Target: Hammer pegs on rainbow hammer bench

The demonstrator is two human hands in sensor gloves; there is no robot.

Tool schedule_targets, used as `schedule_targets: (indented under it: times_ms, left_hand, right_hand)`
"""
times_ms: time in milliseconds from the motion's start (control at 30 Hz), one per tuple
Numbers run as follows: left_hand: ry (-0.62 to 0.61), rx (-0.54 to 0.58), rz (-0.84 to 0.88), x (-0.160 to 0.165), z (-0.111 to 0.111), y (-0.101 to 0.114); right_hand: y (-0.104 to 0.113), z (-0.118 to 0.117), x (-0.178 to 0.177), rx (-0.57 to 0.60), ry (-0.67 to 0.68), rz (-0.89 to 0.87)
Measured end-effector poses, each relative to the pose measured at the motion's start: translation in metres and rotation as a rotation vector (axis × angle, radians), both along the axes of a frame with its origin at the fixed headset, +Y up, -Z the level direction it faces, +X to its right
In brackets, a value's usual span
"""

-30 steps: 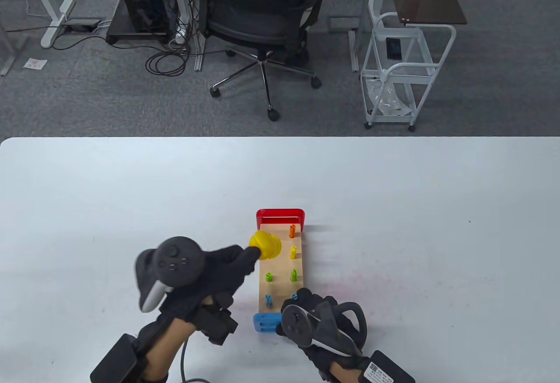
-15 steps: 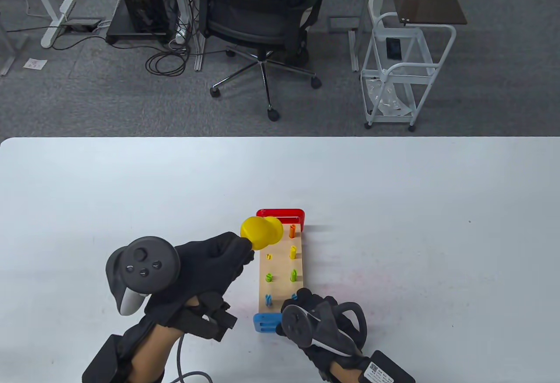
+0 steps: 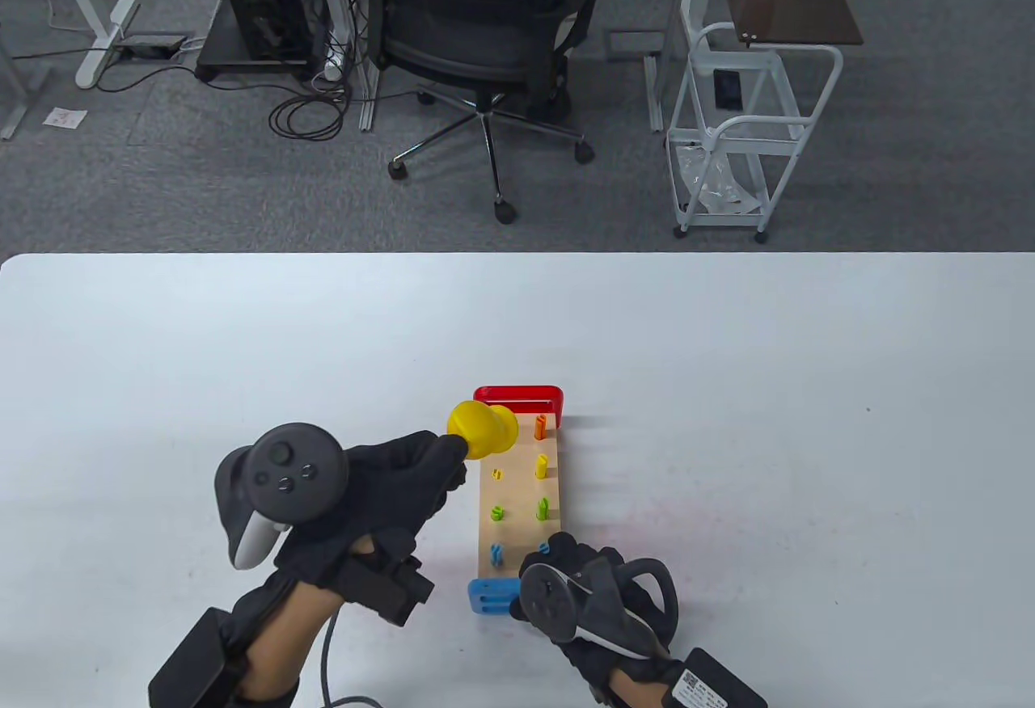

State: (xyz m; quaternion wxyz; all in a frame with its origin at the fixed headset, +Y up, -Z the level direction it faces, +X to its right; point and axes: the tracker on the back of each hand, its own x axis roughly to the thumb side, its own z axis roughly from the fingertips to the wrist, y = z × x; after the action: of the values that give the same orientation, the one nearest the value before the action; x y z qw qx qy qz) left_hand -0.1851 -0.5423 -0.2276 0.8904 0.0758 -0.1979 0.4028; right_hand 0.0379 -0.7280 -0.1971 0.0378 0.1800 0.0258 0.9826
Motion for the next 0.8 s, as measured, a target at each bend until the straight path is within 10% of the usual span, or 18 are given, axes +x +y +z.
schedule_targets:
  times_ms: [133, 233, 267, 300, 333, 433, 600, 733, 800]
  left_hand:
    - [0.050, -0.065, -0.071, 0.004, -0.009, -0.036]
    - [0.045, -0.492, -0.579, 0.022, -0.032, -0.166]
    - [-0.025, -0.502, -0.572, 0.014, -0.037, -0.178]
    - [-0.147, -0.477, -0.276, 0.014, -0.035, -0.180]
    - [0.138, -0.545, -0.089, 0.016, -0.032, -0.166]
    - [0.027, -0.299, -0.267, 0.017, -0.032, -0.107]
    - [0.066, -0.046, -0.035, 0.009, -0.011, -0.029]
    - [0.131, -0.141, -0.280, 0.017, -0.019, -0.073]
    - [0.117, -0.388, -0.674, 0.029, -0.030, -0.155]
  right_hand:
    - [0.000, 0.000, 0.000, 0.001, -0.001, 0.001]
    - [0.000, 0.000, 0.000, 0.004, -0.003, 0.003]
    - [0.000, 0.000, 0.000, 0.005, -0.004, 0.003]
    - [0.000, 0.000, 0.000, 0.003, -0.003, 0.000]
    - [0.000, 0.001, 0.000, 0.005, -0.002, 0.005]
    - [0.000, 0.000, 0.000, 0.005, -0.002, 0.004]
    - [0.000, 0.000, 0.000, 0.002, 0.001, 0.003]
    - [0.000, 0.000, 0.000, 0.002, 0.001, 0.002]
    - [0.000, 0.000, 0.000, 0.004, 0.001, 0.003]
